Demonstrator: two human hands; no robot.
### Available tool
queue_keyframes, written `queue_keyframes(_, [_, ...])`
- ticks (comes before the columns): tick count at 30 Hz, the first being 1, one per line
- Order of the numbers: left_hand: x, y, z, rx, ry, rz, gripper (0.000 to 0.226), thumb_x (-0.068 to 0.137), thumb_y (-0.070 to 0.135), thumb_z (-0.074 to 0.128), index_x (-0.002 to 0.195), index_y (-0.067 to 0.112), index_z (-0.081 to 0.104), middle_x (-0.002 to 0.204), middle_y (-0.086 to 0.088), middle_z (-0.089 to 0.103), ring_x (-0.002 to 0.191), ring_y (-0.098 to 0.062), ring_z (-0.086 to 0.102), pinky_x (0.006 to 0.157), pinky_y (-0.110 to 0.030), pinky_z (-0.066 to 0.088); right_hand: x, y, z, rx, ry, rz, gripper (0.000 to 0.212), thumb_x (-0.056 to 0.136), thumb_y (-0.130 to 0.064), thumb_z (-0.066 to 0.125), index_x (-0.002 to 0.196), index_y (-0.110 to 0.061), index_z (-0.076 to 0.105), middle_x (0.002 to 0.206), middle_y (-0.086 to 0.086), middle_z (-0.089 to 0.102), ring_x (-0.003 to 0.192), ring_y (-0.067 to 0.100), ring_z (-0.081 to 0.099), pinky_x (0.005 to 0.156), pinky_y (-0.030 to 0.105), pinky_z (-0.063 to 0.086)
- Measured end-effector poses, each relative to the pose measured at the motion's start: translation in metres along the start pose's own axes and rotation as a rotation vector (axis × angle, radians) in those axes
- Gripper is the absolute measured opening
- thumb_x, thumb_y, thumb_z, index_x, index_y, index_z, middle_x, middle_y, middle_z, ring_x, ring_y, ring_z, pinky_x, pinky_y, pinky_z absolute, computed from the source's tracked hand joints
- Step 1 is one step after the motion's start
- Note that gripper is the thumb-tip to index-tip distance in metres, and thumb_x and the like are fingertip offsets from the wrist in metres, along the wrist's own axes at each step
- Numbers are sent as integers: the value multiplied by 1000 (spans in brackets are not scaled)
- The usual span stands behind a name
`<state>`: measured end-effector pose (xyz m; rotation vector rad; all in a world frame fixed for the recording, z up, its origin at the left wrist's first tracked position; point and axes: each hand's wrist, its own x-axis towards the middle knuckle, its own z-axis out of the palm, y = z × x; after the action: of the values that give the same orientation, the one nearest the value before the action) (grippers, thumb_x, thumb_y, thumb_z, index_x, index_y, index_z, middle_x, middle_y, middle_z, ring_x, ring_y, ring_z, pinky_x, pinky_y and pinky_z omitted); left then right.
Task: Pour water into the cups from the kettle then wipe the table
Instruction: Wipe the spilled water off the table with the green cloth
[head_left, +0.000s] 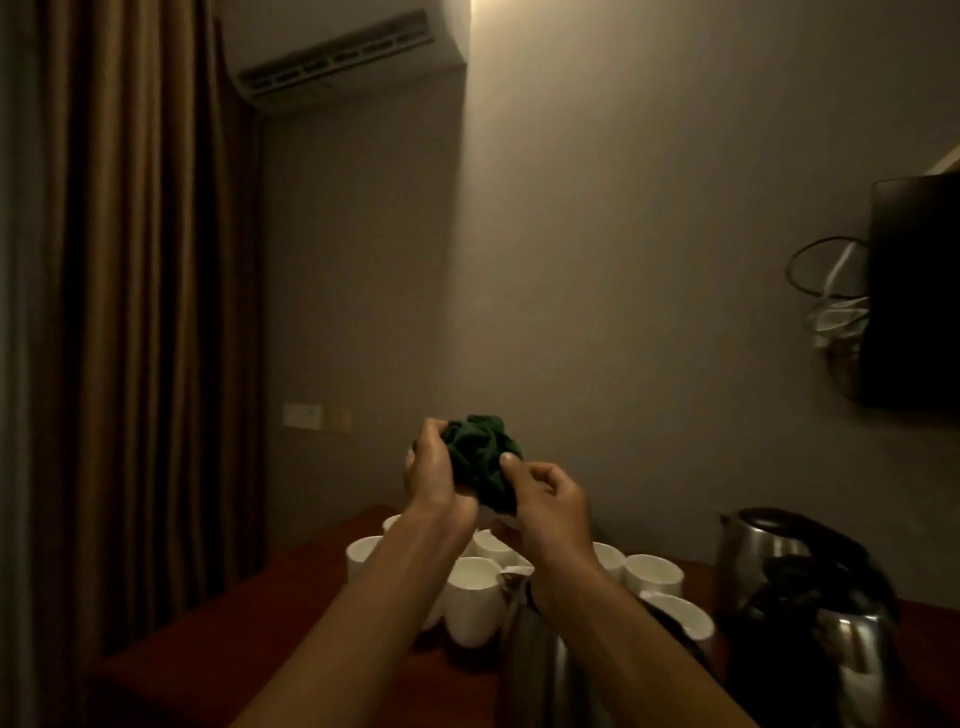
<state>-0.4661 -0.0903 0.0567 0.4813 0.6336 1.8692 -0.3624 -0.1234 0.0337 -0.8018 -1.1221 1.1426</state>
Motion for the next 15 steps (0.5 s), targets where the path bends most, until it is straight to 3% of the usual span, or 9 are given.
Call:
queue_keyframes(4, [23, 48, -81, 171, 139, 142, 37, 99, 23, 51, 132, 6, 51, 120, -26, 62, 103, -39, 65, 75, -51, 60, 0, 32, 71, -168, -79, -88, 12, 95, -30, 65, 99, -18, 66, 97, 3, 71, 87, 16, 71, 65, 33, 63])
queue_keyframes(6, [34, 65, -115, 251, 193, 179, 32, 103, 20, 49, 132, 8, 47, 115, -24, 61, 99, -39, 64, 78, -52, 58, 10, 51, 102, -216, -81, -103, 12, 95, -30, 66, 99, -19, 66, 96, 2, 71, 89, 16, 70, 64, 26, 61])
queue_keyframes(8, [51, 77, -149, 326, 257, 222, 26, 105, 19, 48, 128, 9, 47, 105, -19, 60, 89, -33, 62, 70, -44, 55, 24, 72, 127, -242, -99, -91, 11, 96, -29, 65, 99, -18, 66, 97, 1, 71, 93, 16, 68, 65, 19, 57])
queue_keyframes(11, [77, 90, -198, 421, 346, 231, 17, 106, 18, 48, 120, 9, 50, 104, -19, 59, 85, -32, 61, 68, -41, 52, 44, 105, 158, -165, -136, 8, 7, 96, -24, 64, 98, -18, 62, 103, 6, 70, 97, 20, 67, 87, 40, 59])
queue_keyframes(15, [109, 98, -247, 536, 399, 184, 16, 106, 22, 48, 114, 9, 52, 113, -22, 59, 93, -37, 62, 77, -51, 53, 62, 156, 186, -91, -124, 165, 11, 93, -20, 69, 100, -15, 62, 103, 9, 70, 98, 24, 67, 91, 49, 57])
